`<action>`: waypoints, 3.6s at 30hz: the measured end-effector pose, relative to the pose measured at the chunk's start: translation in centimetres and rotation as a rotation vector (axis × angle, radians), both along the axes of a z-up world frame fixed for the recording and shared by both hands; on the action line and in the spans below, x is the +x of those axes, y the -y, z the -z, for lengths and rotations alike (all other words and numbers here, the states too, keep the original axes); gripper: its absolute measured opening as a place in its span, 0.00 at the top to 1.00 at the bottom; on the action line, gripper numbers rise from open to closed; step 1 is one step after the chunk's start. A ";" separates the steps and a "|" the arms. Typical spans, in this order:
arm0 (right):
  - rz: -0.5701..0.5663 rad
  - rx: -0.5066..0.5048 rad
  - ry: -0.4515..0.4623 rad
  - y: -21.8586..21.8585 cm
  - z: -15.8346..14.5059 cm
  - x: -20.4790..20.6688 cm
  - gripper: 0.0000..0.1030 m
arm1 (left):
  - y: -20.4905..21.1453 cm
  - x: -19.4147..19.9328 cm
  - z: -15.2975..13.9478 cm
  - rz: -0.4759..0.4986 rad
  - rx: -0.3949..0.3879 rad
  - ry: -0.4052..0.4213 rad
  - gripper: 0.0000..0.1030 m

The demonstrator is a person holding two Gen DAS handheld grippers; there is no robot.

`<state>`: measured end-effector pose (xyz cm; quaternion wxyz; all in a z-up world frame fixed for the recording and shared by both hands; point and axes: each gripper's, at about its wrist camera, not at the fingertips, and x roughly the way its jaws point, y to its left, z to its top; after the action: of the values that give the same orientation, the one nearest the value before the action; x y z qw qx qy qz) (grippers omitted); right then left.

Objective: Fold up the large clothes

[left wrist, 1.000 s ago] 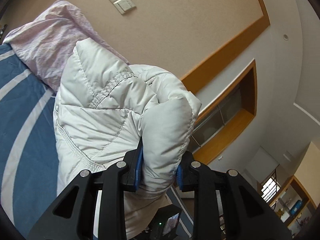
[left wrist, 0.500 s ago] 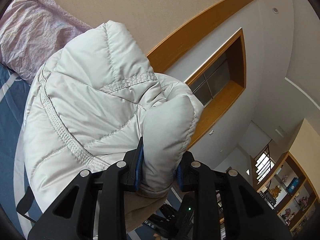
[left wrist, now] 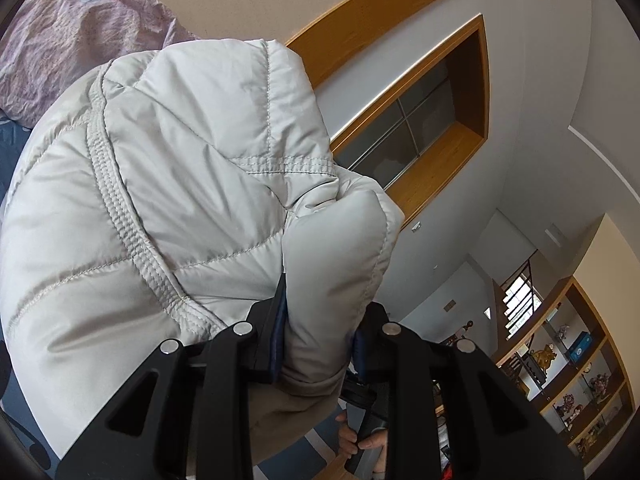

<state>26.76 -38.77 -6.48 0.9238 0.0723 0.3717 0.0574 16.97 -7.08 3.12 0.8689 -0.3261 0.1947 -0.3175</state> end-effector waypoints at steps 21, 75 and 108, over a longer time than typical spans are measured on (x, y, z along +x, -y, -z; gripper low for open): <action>0.069 -0.137 -0.073 6.0 3.0 3.2 0.22 | 6.9 1.2 2.8 0.099 0.151 -0.072 0.75; 0.127 -0.186 -0.072 6.5 3.8 3.8 0.17 | 10.9 3.5 5.9 0.201 0.546 -0.160 0.74; 0.021 -0.177 0.240 0.0 -9.9 -3.9 0.22 | 8.0 -6.0 -2.0 0.011 0.632 0.063 0.26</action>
<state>22.81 -38.76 3.38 0.9649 -0.0129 0.2612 0.0228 11.00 -15.10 5.16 0.9311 -0.0288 0.2587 -0.2557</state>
